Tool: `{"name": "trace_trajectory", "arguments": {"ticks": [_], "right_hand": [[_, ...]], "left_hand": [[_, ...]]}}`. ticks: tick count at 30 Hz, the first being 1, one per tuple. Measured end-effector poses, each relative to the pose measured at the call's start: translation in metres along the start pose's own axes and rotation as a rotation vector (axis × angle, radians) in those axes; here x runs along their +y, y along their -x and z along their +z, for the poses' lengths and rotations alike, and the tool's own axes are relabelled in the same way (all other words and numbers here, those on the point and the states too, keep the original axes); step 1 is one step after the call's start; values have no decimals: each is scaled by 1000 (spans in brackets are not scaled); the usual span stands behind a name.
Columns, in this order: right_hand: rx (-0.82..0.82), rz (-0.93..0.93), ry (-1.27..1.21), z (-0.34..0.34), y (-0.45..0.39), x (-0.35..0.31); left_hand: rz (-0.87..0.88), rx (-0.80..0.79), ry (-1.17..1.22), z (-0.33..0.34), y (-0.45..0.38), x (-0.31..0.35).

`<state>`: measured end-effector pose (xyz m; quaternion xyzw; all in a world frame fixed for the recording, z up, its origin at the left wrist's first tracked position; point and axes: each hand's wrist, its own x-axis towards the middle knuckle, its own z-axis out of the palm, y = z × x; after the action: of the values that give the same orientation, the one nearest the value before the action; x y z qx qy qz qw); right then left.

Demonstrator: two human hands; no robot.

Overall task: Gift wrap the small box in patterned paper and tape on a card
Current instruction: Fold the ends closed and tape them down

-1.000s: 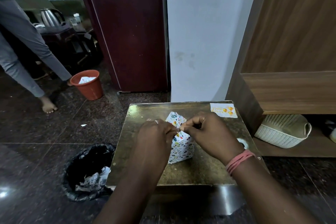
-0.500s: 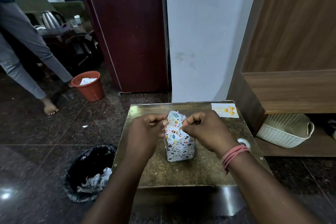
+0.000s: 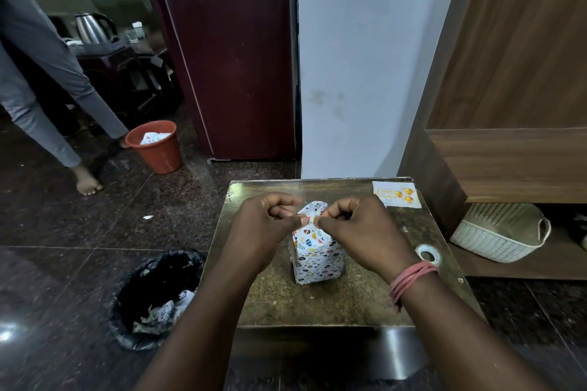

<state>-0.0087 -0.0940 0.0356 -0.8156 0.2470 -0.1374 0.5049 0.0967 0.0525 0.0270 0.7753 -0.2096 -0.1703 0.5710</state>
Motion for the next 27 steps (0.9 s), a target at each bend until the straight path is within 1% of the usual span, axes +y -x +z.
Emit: {"name": "trace_trajectory", "arguments": {"ticks": [5, 11, 14, 17, 19, 23, 27], "right_hand": [[-55, 25, -4, -8, 2, -3], [17, 72, -5, -4, -4, 5], [21, 40, 20, -4, -5, 9], [-27, -44, 28, -5, -3, 8], [-50, -102, 11, -5, -3, 9], [-76, -90, -91, -7, -5, 12], [-83, -118, -81, -10, -5, 12]], "left_hand": [[14, -60, 30, 2, 3, 1], [-53, -60, 115, 5, 3, -1], [-74, -78, 168, 7, 3, -1], [-108, -71, 191, 8, 2, 0], [-108, -78, 181, 8, 1, 0], [-88, -64, 105, 8, 1, -1], [5, -33, -27, 7, 5, 0]]}}
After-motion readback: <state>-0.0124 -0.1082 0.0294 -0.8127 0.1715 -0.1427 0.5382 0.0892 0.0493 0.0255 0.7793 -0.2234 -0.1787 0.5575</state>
